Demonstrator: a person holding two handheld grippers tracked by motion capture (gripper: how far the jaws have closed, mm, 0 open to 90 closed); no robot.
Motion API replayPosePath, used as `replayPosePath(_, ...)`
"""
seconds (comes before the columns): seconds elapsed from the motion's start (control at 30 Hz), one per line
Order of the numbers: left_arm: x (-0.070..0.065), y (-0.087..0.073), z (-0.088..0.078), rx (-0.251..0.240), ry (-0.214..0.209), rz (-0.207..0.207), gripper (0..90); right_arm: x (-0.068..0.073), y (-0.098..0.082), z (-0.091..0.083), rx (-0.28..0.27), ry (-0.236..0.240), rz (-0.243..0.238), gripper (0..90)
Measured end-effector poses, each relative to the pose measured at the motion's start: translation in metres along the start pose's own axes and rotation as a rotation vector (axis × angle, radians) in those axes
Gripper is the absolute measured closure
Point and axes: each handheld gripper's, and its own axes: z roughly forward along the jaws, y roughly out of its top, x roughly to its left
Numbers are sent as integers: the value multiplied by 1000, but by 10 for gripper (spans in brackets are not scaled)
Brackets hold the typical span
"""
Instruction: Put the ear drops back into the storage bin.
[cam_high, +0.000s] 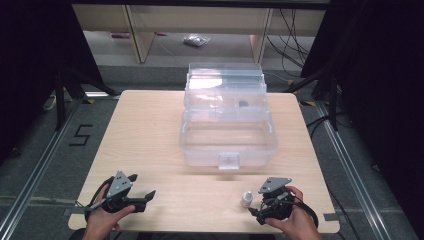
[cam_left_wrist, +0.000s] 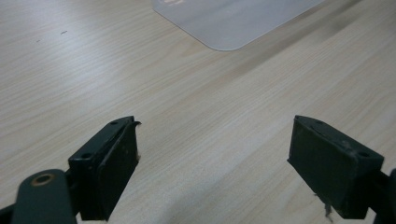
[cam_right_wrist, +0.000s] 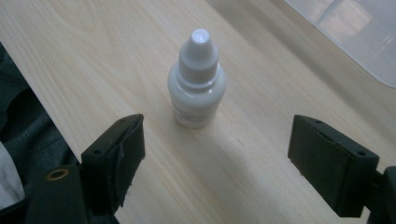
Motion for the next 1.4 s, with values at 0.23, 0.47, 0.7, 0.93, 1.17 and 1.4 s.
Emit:
replayPosePath(0.23, 0, 0, -1, 6, 3, 7, 153, 3, 10, 8, 59, 6, -48, 246)
replayPosePath(0.47, 0, 0, -1, 7, 5, 7, 153, 0, 19, 15, 74, 26, -107, 304)
replayPosePath(0.7, 1, 0, -1, 6, 3, 11, 152, 0, 29, 18, 112, 42, -136, 352)
replayPosePath(0.93, 1, 0, -1, 3, 1, 7, 153, 4, 38, 22, 146, 40, -170, 405)
replayPosePath(1.17, 1, 0, -1, 1, 3, 3, 153, 3, 42, 25, 173, 56, -189, 473)
replayPosePath(1.4, 1, 0, -1, 0, -1, 6, 153, 3, 42, 27, 195, 58, -176, 504)
